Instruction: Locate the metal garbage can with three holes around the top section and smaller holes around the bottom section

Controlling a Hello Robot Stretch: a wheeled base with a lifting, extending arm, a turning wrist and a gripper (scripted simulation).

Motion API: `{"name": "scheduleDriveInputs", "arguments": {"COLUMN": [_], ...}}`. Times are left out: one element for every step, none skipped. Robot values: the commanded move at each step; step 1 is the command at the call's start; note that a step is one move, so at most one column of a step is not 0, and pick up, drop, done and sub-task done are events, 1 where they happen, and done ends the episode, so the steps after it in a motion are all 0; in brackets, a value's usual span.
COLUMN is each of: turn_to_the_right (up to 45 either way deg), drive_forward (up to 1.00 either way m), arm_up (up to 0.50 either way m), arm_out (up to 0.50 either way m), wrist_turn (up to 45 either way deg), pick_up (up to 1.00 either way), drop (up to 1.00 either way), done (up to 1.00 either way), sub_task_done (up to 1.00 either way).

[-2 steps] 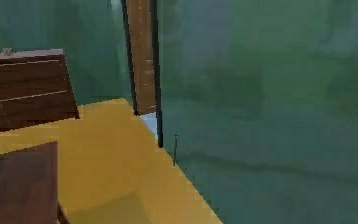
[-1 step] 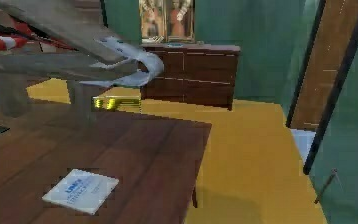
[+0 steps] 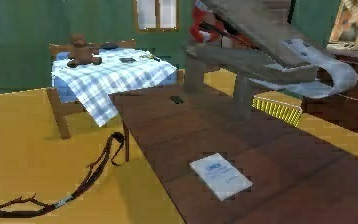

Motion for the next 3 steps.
{"name": "scheduleDriveInputs", "arguments": {"turn_to_the_right": [-45.0,-27.0,0.0], "drive_forward": [0.0,0.0,0.2], "arm_up": [0.0,0.0,0.0], "arm_out": [0.0,0.0,0.0], "wrist_turn": [0.0,0.0,0.0], "pick_up": [0.0,0.0,0.0], "drop": [0.0,0.0,0.0], "done": [0.0,0.0,0.0], "sub_task_done": [0.0,0.0,0.0]}}
